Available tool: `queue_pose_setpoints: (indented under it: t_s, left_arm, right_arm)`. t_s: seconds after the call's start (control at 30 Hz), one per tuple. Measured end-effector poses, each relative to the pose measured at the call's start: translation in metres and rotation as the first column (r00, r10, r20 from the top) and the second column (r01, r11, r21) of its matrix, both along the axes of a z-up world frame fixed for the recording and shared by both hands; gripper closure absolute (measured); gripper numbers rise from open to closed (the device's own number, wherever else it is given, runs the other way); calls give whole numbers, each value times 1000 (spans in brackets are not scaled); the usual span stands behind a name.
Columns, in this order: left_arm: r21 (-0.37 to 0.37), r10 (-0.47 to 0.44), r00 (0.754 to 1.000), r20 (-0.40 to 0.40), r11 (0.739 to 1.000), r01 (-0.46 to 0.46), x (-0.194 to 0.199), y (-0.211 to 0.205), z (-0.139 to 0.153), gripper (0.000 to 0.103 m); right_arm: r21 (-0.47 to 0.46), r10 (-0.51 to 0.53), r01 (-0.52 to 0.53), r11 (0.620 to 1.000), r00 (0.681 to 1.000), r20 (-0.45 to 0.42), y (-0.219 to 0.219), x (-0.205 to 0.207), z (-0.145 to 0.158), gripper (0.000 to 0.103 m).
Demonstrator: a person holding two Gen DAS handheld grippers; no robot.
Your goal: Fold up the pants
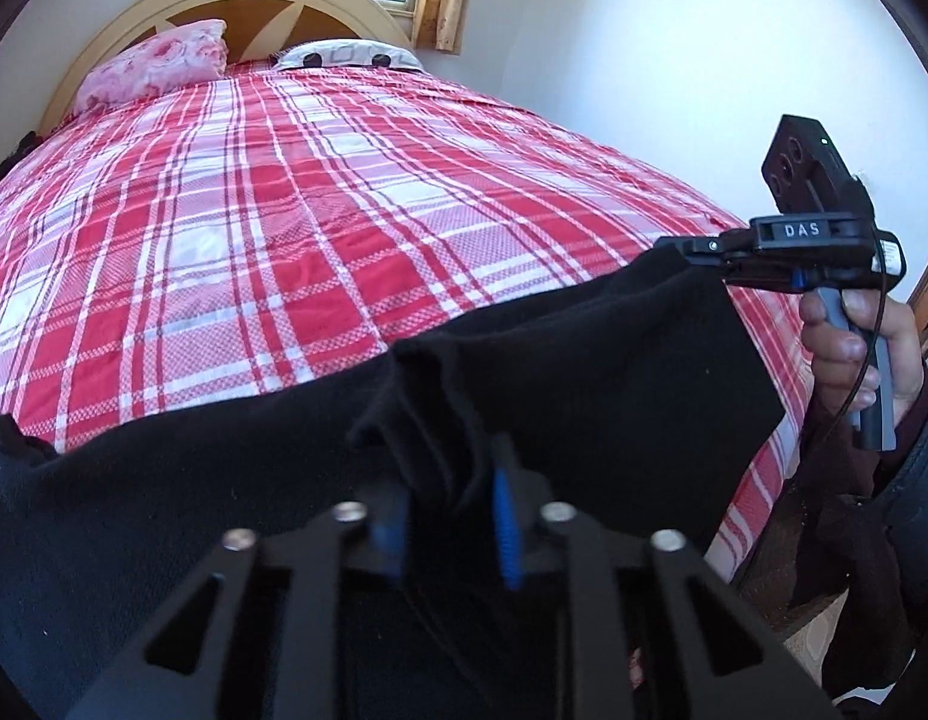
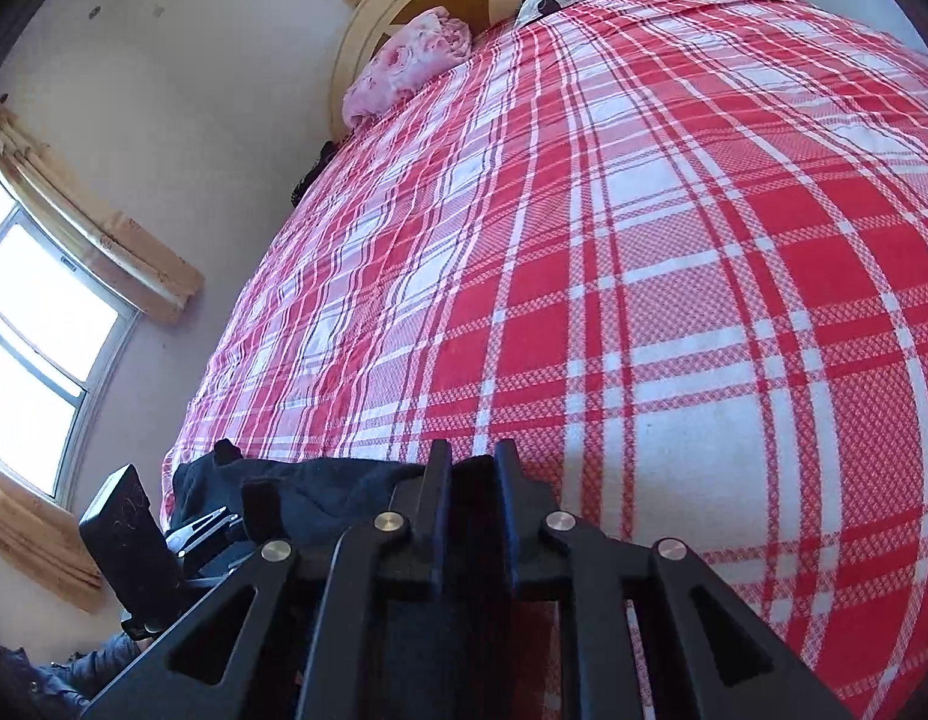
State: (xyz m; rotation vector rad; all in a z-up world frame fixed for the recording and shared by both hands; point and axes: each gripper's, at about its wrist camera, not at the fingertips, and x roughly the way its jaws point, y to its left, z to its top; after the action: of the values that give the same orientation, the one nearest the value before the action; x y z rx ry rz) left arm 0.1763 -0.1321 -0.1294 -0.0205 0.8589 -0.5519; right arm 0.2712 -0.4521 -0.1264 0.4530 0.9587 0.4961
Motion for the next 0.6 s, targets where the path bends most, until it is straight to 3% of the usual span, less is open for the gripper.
queue_pose_setpoints:
  t_s: [0.13,0.2,0.27,0.33,0.53,0.57,0.6]
  left_arm:
    - [-36,4,1000,-8,999,-4,-1,8,3,88]
    - [-43,11,1000,-6,999,-12,-1,9,3,88]
    - [-45,19,1000,-12,999,-20,-2,11,1,88]
    - [-50,23,1000,-11,998,-24,-3,13,1,88]
    - [-57,31,999,-15,998,-32,-1,15,-1,88]
    - [-58,32,999,-16,998,-33,-1,15,-1,88]
    - [-60,34,999,-17,998,-35,-1,15,0,88]
  right_arm:
    - [-45,5,-2,999,997,72,6,-17,20,101]
    - [-91,-46,56,994,993,106,-1,-23,27,103]
    - [-180,-140,152,972,987,81,-15,-15,17,103]
    - [-191,-198,201,961,980,38,-30,-8,1,103]
    - [-74,-115,123,990,988,103,-25,-24,12,100]
    - [-79,-92,101,992,989,115,-19,-26,16,86]
    - [-85,-67,78,993,990,122,-12,-27,20,56]
